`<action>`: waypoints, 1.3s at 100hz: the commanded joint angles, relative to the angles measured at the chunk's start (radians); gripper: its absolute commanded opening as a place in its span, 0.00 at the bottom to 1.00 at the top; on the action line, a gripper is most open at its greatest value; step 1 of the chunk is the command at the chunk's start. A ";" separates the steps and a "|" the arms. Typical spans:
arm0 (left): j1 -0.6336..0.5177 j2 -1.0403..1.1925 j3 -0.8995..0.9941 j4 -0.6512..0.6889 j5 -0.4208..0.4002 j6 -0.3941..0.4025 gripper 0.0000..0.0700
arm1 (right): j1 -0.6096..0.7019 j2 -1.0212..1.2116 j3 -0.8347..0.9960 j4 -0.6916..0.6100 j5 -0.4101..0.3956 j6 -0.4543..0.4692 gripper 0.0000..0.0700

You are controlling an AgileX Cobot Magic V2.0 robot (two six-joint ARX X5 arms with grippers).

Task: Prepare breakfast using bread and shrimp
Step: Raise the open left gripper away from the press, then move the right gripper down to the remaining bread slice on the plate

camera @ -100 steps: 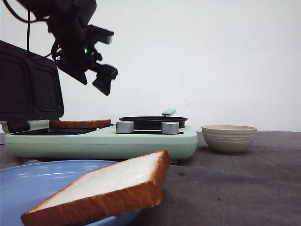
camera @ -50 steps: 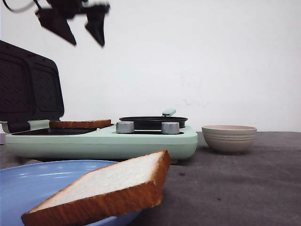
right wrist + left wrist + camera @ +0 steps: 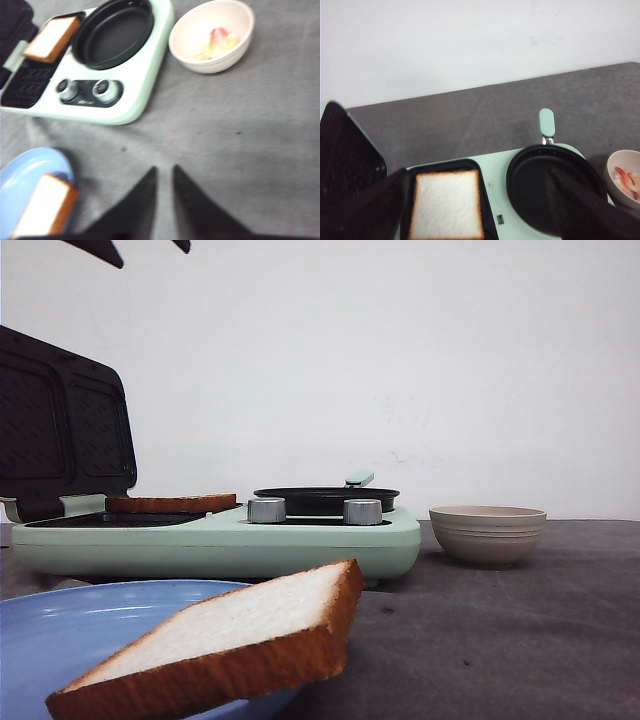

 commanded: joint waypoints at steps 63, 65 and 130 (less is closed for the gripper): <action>-0.005 -0.563 -0.583 0.096 0.042 -0.157 0.68 | 0.053 0.353 0.013 -0.002 -0.267 0.022 0.40; -0.005 -0.577 -0.592 0.095 0.042 -0.161 0.68 | 0.061 0.364 0.013 0.004 -0.270 0.023 0.40; -0.004 -0.855 -0.668 -0.093 -0.012 -0.165 0.68 | 0.404 0.704 -0.004 0.286 -0.345 0.134 0.40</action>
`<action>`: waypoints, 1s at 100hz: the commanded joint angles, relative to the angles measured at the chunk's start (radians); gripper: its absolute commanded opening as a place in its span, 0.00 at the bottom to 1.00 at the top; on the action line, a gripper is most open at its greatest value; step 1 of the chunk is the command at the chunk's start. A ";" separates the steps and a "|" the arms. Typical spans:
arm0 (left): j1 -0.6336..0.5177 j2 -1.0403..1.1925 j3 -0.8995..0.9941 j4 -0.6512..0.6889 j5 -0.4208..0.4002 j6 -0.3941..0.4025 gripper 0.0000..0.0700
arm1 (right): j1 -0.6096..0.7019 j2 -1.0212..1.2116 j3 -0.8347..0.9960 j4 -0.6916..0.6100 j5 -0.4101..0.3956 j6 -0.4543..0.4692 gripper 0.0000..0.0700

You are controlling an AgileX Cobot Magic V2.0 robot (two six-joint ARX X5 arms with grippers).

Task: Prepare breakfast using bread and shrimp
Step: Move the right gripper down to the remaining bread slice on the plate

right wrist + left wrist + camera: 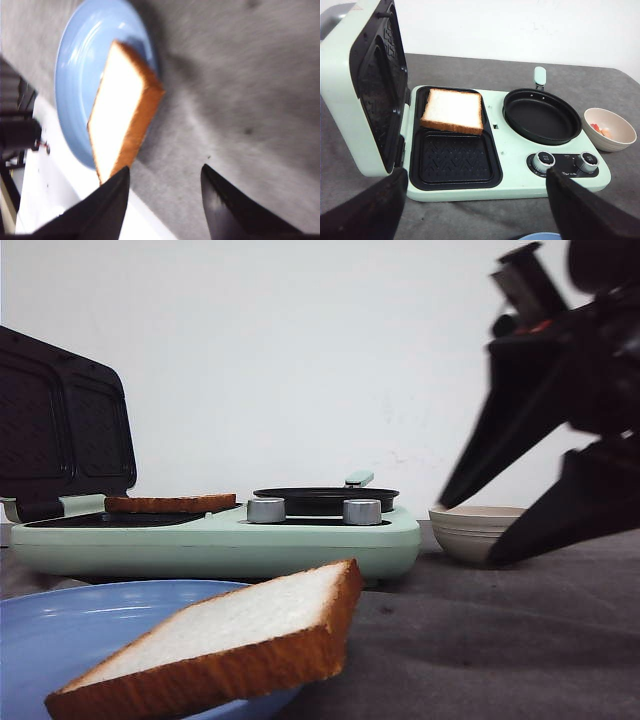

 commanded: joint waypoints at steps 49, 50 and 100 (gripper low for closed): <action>-0.004 -0.006 0.004 -0.016 -0.003 -0.005 0.68 | 0.225 0.089 0.002 0.164 -0.003 0.129 0.40; -0.004 -0.006 0.004 -0.016 -0.003 -0.005 0.68 | 0.227 0.090 0.002 0.166 -0.003 0.130 0.40; -0.004 -0.006 0.004 -0.016 -0.003 -0.005 0.68 | 0.304 0.182 0.002 0.249 -0.047 0.158 0.42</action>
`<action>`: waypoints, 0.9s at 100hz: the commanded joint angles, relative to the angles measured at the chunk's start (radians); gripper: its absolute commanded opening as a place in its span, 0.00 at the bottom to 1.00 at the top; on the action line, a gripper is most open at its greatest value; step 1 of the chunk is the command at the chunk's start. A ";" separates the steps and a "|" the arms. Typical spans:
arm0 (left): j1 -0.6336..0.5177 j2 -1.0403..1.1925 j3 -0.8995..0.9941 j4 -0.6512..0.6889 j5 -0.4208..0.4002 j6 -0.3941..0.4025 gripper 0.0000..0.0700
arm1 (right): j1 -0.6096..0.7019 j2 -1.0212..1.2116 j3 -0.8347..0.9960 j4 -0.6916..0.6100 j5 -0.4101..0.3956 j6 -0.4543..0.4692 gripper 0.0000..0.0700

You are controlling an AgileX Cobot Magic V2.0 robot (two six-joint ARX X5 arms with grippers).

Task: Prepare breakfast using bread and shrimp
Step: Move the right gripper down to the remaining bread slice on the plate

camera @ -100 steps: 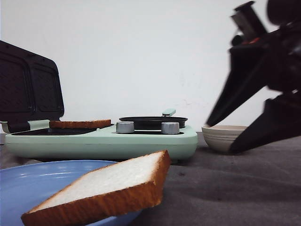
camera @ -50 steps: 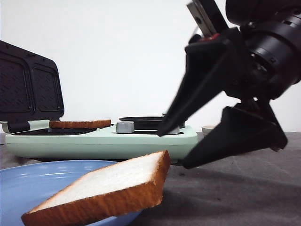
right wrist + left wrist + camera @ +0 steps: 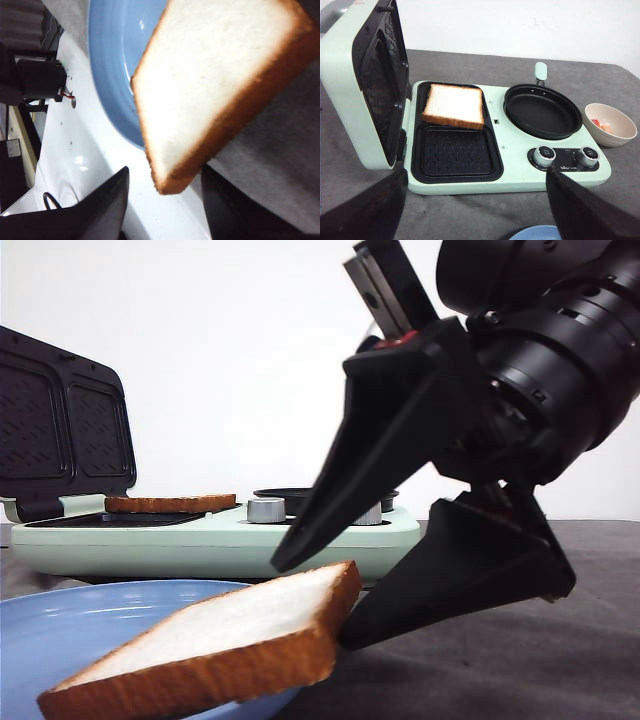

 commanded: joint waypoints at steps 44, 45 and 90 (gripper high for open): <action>-0.004 0.003 0.004 0.010 -0.003 -0.005 0.68 | 0.042 0.056 0.004 0.060 0.016 0.047 0.54; -0.004 0.003 0.004 0.010 -0.003 -0.005 0.68 | 0.042 0.056 0.004 0.060 0.016 0.047 0.54; -0.004 0.003 0.004 0.010 -0.003 -0.005 0.68 | 0.072 0.095 0.004 0.096 0.022 0.062 0.54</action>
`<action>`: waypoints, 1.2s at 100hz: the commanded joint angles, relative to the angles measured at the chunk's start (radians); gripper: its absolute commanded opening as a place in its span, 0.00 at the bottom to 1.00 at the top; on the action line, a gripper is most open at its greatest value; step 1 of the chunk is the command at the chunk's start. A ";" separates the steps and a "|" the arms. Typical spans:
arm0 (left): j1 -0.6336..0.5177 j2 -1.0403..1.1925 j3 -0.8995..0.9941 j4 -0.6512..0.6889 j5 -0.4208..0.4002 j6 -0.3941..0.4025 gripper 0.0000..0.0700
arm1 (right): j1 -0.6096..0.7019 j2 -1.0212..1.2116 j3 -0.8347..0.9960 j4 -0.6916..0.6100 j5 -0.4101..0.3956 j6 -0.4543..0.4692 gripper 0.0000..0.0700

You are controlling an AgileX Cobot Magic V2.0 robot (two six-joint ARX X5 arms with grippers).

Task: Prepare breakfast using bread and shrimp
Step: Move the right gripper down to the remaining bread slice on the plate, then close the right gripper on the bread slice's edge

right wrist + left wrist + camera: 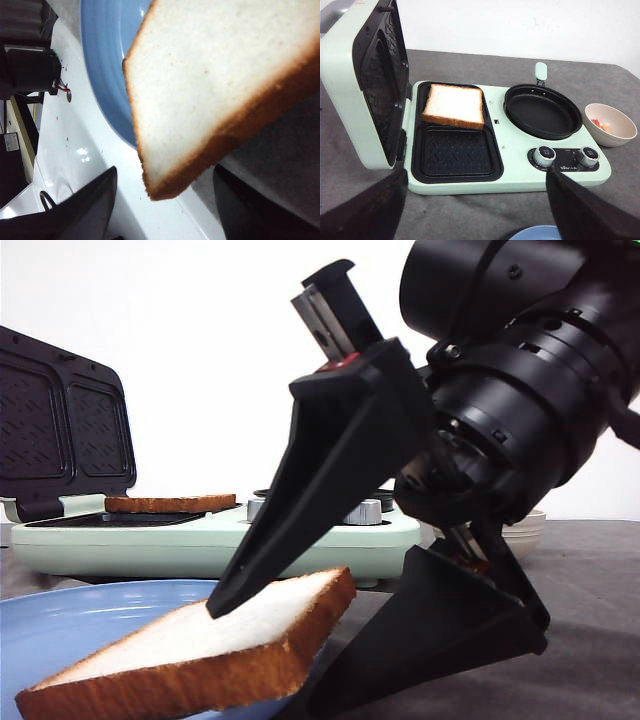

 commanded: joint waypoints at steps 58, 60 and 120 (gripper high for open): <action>-0.004 0.003 0.004 0.007 -0.003 -0.005 0.68 | 0.044 0.017 0.004 0.032 0.061 0.042 0.01; -0.004 0.003 0.004 0.006 -0.003 -0.005 0.68 | 0.045 0.017 0.004 0.032 0.061 0.042 0.00; -0.004 0.003 0.004 -0.015 -0.003 -0.005 0.68 | 0.045 -0.023 0.005 0.098 0.076 0.045 0.00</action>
